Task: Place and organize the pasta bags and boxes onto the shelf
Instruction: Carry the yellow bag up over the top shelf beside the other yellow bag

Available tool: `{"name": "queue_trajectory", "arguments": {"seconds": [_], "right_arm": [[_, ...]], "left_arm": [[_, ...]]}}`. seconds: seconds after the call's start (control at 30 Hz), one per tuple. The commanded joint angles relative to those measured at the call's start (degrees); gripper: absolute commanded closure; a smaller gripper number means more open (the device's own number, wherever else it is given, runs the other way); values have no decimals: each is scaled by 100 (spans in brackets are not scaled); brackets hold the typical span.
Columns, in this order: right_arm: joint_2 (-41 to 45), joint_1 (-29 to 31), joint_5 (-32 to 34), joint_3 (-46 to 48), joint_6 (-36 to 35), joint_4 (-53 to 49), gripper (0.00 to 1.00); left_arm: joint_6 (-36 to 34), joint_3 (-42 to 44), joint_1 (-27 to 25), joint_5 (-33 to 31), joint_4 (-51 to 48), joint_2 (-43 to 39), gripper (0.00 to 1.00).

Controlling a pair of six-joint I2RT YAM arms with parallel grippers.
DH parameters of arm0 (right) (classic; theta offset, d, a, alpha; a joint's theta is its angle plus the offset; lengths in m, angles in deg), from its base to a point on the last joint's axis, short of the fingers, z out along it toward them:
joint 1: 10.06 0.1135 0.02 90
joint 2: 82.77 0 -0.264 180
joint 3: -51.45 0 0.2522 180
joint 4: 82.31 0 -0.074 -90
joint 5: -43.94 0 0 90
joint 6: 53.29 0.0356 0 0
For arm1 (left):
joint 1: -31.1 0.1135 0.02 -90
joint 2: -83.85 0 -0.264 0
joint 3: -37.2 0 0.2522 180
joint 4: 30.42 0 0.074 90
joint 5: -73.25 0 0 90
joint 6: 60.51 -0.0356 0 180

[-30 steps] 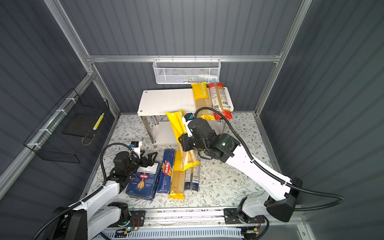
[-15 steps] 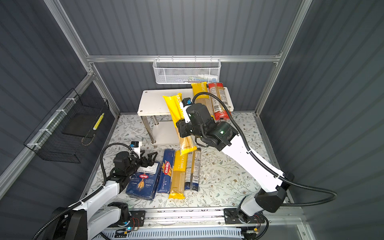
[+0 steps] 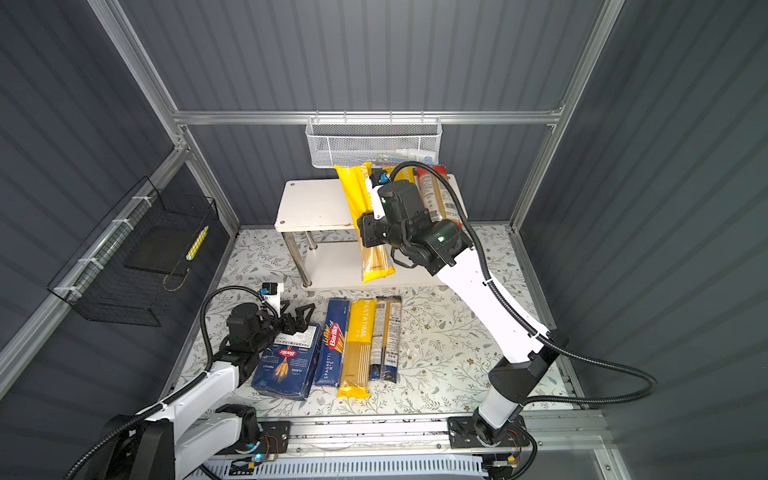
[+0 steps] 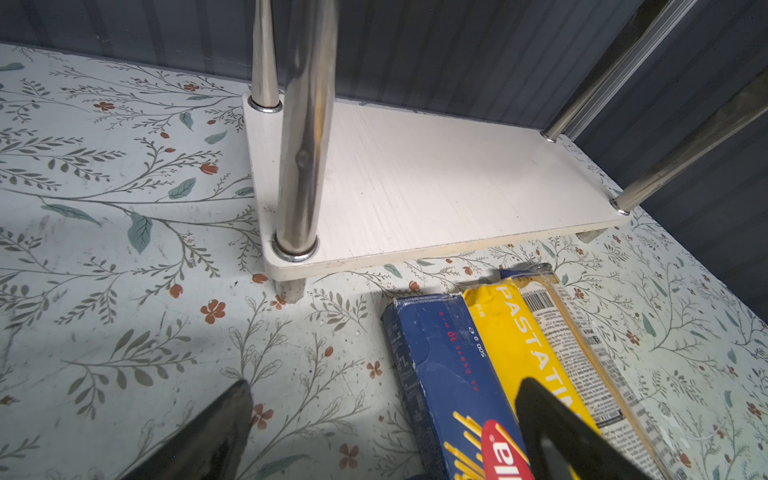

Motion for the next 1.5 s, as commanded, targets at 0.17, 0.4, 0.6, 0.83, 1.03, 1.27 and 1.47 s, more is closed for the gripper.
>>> {"name": "queue_trajectory", "arguments": {"seconds": [0.17, 0.4, 0.6, 0.83, 1.03, 1.27, 1.47], "right_arm": [[-212, -113, -132, -696, -3, 898, 80], [-479, -247, -104, -954, 78, 1173, 80], [-794, -354, -79, -1389, 108, 1045, 79], [-1036, -567, -107, -1568, 247, 1088, 77], [-1174, -684, -125, -1563, 380, 1199, 73], [-1308, -790, -195, -1548, 620, 1345, 68], [-1272, -826, -40, -1271, 838, 1573, 64]], "left_arm": [[-35, -114, -26, 3, -50, -43, 0], [-53, -123, -26, -25, -92, -85, 0], [-45, -123, -27, -19, -70, -55, 0], [-46, -123, -27, -9, -70, -51, 0], [-26, -139, -26, -12, -70, -17, 1], [-35, -137, -27, -10, -70, -22, 0], [-17, -169, -26, -41, -100, 19, 0]]}}
